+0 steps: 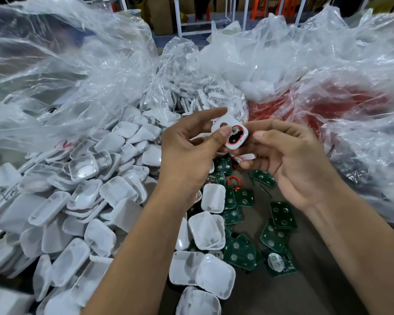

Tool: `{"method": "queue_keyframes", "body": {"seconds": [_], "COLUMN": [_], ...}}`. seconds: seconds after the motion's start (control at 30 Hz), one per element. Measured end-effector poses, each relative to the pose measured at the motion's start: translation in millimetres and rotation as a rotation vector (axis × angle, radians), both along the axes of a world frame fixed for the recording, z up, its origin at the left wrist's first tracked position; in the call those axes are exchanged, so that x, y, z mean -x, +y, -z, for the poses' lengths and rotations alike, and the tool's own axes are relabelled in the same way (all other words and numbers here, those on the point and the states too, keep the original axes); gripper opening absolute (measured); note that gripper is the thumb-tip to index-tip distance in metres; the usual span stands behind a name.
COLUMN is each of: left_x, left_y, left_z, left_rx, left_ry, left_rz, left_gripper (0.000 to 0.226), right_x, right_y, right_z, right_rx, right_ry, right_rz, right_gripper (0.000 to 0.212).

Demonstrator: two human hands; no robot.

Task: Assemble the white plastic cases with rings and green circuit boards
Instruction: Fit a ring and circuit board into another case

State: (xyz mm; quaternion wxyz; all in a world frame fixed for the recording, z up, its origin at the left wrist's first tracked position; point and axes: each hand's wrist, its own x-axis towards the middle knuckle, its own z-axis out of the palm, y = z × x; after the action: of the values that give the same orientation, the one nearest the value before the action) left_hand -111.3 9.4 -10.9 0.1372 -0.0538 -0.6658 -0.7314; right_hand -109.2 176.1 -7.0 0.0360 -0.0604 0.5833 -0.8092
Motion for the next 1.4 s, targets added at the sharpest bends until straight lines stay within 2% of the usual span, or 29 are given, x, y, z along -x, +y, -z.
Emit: {"method": "queue_keyframes", "body": {"seconds": [0.1,0.17,0.4,0.6,0.77,0.83,1.0,1.23,1.33,1.4], "left_x": [-1.3,-1.8,-3.8,-3.5,-4.9,-4.8,-4.1,-5.9,-9.1,-11.8], "left_y": [1.0,1.3,2.7,5.2,4.1,3.3,3.1,4.5,8.9,13.8], "left_z": [0.6,1.0,2.6,6.0,5.4,4.6,4.8,2.8,1.2,1.2], "left_rx": [0.102,0.161,0.223,0.111,-0.010,-0.034,0.020,-0.033,-0.084,-0.161], "left_ry": [-0.001,-0.008,-0.030,-0.061,-0.093,-0.108,-0.078,-0.106,-0.133,-0.170], "left_rz": [-0.007,-0.017,-0.008,-0.017,0.010,0.024,0.007,0.020,0.021,0.016], "left_gripper": [0.030,0.030,0.028,0.019,0.015,0.013,0.012,0.013,0.015,0.019], "right_x": [-1.1,-0.5,2.4,2.3,0.4,1.5,4.2,4.9,4.1,3.1], "right_y": [-2.8,-4.5,-2.1,-1.0,-0.1,2.0,3.0,2.9,-0.6,-1.9], "right_z": [2.3,5.1,6.8,5.4,1.7,1.6,5.5,7.6,8.5,10.2], "right_rx": [-0.041,-0.087,-0.190,-0.178,-0.127,-0.073,0.094,0.219,0.216,-0.017], "right_ry": [0.011,0.016,0.025,0.022,-0.005,-0.031,-0.146,-0.176,-0.046,0.161], "right_rz": [0.057,0.104,0.100,0.074,0.062,0.042,-0.037,-0.038,0.053,0.220], "right_gripper": [0.022,0.019,0.031,0.036,0.051,0.048,0.021,0.020,0.021,0.019]}}
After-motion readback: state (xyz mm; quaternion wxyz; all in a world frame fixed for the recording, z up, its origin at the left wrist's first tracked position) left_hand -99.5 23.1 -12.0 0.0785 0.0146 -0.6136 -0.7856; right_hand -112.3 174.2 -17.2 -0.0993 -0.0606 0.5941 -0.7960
